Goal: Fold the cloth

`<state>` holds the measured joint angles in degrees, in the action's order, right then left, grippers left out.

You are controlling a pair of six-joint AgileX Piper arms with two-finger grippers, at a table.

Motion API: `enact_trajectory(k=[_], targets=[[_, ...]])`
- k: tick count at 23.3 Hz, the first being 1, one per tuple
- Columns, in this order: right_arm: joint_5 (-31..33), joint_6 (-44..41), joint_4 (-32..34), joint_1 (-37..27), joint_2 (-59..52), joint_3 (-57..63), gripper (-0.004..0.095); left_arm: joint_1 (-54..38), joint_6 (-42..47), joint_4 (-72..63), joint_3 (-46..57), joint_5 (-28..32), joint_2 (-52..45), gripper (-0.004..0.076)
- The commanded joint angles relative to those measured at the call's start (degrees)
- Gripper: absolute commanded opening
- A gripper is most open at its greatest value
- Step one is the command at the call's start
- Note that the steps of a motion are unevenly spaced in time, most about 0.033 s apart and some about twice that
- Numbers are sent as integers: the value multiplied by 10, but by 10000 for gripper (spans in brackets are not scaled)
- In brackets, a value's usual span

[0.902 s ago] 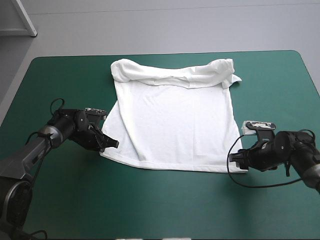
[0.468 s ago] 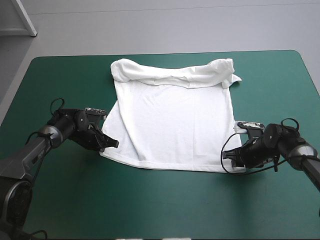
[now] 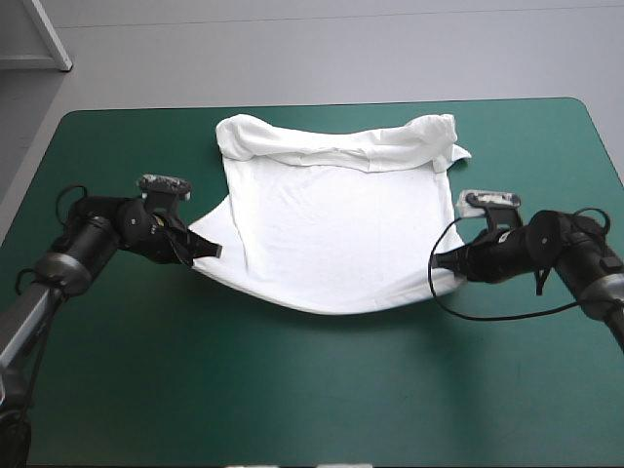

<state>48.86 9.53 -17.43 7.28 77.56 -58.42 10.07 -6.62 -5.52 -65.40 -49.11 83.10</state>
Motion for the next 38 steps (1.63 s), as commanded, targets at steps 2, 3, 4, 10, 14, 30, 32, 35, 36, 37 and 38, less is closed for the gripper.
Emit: enact_trajectory(k=[2,3,4,10,14,30,32,35,36,37,38], targets=[[40,7,-1,1,-64,-144,-7,1,7,-2,-110,-23,-81,-10],[48,7,0,1,-73,-178,-7,1,7,-2,-137,-31,-96,-10],[53,7,0,1,-78,-205,-7,1,7,-2,-165,-37,-106,-10],[91,-7,26,1,-96,-404,-6,1,-25,-4,-335,-52,-150,-10],[129,-7,50,1,-96,-523,-6,1,-26,-4,-478,-64,-147,-10],[64,3,122,1,-96,-895,-6,1,-118,55,-793,-13,-147,-10],[58,5,112,1,-80,-883,-6,1,-129,55,-792,-3,-140,-10],[14,5,59,1,-31,-868,-9,1,-129,52,-792,-7,-79,-10],[-4,5,40,1,-9,-867,-9,1,-129,48,-792,-6,-51,-10],[-19,5,34,1,10,-867,-9,1,-128,43,-792,3,-31,-10],[-40,5,19,1,38,-867,-8,1,-128,28,-793,25,-5,-10]])
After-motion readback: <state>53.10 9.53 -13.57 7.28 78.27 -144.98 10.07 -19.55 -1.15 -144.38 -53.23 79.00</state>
